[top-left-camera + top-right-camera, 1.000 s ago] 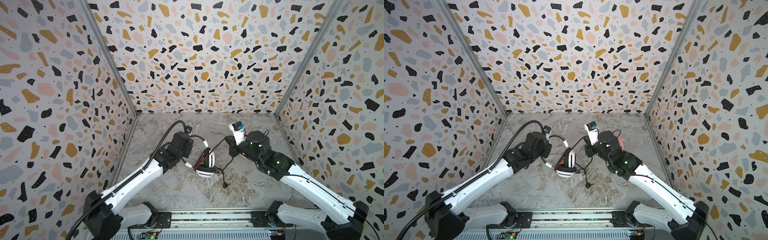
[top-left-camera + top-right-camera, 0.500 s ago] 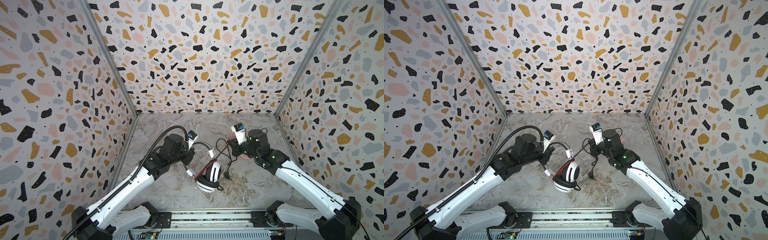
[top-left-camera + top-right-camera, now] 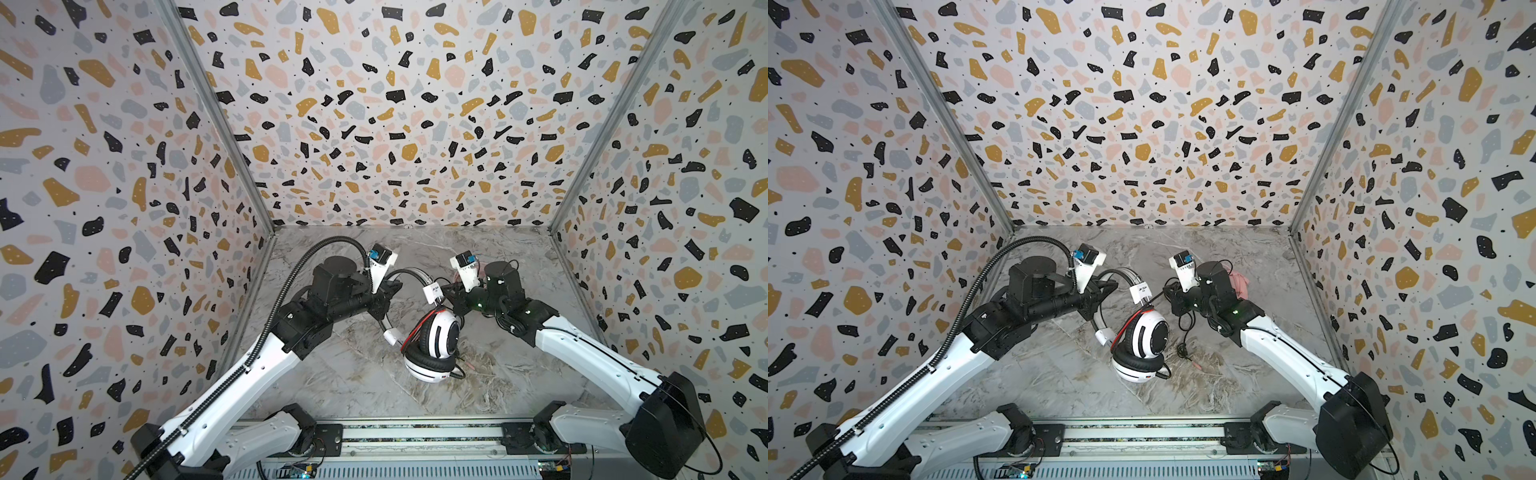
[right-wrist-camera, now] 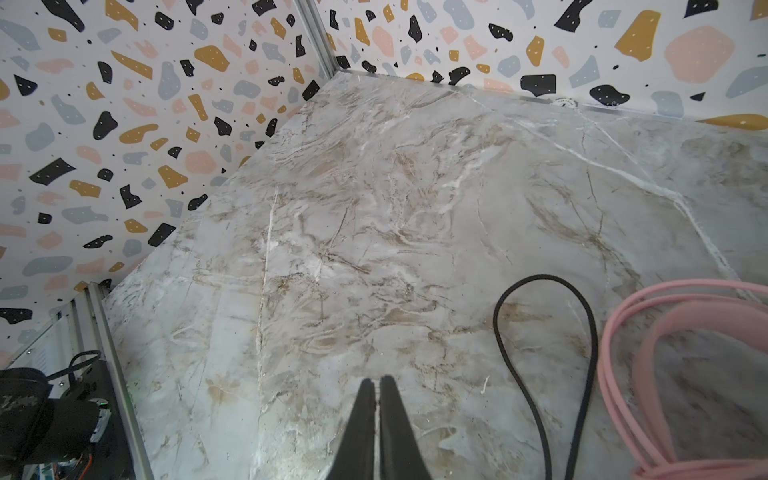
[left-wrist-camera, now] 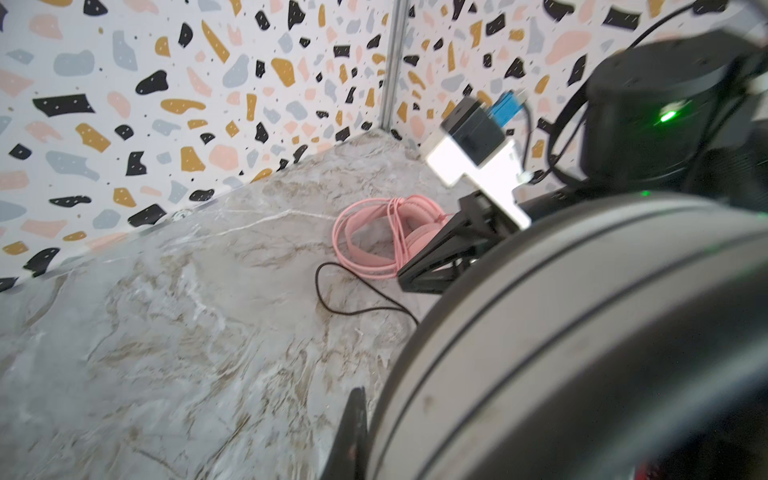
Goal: Wrap the headphones
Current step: 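Carry the black cable over the headset with the right gripper beside the left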
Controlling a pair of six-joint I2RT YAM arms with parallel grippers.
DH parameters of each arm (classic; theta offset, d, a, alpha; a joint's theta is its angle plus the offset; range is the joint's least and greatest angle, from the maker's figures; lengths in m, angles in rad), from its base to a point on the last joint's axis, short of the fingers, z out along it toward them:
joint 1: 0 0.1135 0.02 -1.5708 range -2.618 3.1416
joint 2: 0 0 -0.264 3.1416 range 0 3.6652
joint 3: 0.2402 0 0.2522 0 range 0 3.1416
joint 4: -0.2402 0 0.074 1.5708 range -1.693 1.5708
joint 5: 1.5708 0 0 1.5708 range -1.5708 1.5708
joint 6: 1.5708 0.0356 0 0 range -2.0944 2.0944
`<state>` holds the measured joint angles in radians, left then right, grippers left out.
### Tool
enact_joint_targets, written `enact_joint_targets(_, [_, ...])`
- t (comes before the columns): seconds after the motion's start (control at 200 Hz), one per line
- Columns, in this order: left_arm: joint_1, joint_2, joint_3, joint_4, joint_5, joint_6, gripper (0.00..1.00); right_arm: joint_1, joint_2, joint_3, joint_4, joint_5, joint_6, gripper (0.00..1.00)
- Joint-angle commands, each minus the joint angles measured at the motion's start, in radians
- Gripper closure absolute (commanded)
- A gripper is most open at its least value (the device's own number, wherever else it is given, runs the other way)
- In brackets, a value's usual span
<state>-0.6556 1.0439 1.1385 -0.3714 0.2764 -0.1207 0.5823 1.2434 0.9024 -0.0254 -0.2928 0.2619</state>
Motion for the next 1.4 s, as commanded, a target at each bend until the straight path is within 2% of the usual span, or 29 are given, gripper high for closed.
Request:
enact_joint_targets(0.0, [-0.003, -0.041, 0.074, 0.143, 0.167, -0.109, 1.0, -0.014, 0.026, -0.011, 0.068, -0.02, 0.047, 0.92])
enact_joint_targets(0.11, [-0.003, -0.06, 0.08, 0.182, 0.222, -0.162, 1.0, -0.015, 0.046, -0.022, 0.107, -0.034, 0.06, 0.92])
enact_joint_targets(0.33, [-0.002, -0.087, 0.074, 0.259, 0.233, -0.248, 1.0, -0.015, 0.093, -0.04, 0.177, -0.102, 0.102, 0.92])
enact_joint_targets(0.521, [-0.001, -0.084, 0.074, 0.298, 0.218, -0.32, 1.0, -0.015, 0.19, -0.034, 0.234, -0.164, 0.122, 0.9])
enact_joint_targets(0.971, [0.01, -0.039, 0.165, 0.258, 0.162, -0.328, 1.0, 0.007, 0.405, -0.024, 0.399, -0.192, 0.157, 0.91])
enact_joint_targets(1.201, [0.052, -0.031, 0.18, 0.256, 0.124, -0.357, 1.0, 0.025, 0.469, -0.058, 0.467, -0.212, 0.176, 0.93])
enact_joint_targets(1.397, [0.14, -0.03, 0.172, 0.265, 0.102, -0.421, 1.0, 0.048, 0.477, -0.1, 0.494, -0.207, 0.184, 0.96])
